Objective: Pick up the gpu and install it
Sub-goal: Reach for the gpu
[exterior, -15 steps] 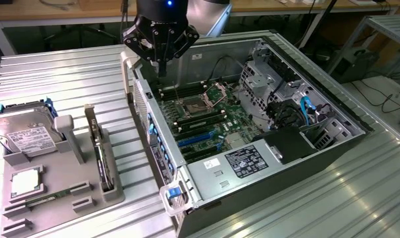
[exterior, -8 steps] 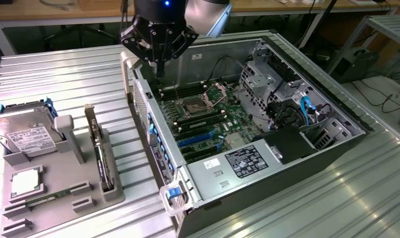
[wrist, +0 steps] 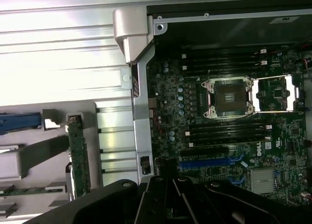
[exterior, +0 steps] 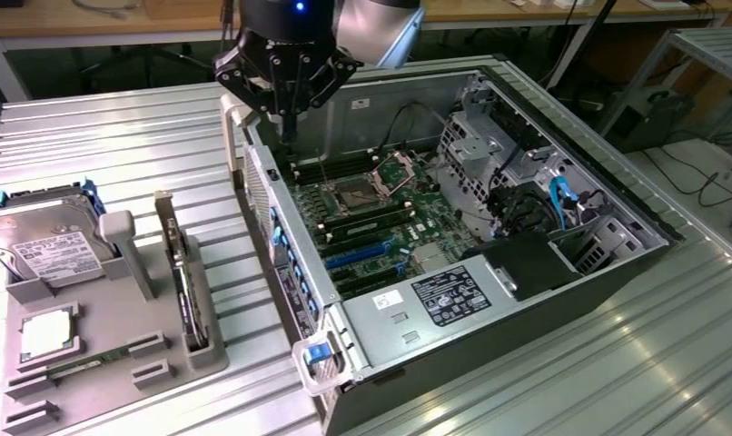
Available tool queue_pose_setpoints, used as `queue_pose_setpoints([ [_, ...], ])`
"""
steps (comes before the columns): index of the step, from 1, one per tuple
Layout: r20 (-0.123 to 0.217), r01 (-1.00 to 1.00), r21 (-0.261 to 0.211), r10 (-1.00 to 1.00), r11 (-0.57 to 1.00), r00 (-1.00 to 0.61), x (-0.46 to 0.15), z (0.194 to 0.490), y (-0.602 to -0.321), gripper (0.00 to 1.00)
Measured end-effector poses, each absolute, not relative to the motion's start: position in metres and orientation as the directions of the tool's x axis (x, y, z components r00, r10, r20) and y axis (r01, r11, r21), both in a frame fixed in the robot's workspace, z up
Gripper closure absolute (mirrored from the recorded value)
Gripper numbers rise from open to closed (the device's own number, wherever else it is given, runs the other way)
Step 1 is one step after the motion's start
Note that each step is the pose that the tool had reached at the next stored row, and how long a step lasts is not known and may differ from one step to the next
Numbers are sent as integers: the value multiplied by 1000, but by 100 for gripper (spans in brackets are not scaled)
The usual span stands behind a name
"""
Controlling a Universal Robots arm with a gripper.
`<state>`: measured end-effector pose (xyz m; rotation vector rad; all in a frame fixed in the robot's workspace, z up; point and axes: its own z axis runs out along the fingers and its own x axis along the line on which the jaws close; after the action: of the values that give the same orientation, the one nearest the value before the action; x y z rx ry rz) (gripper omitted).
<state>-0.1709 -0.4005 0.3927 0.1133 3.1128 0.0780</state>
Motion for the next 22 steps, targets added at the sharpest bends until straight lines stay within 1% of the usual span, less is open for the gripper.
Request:
queue_pose_setpoints([
  [22,-24,42,51,43,998,-999,-194,392,-405,89],
])
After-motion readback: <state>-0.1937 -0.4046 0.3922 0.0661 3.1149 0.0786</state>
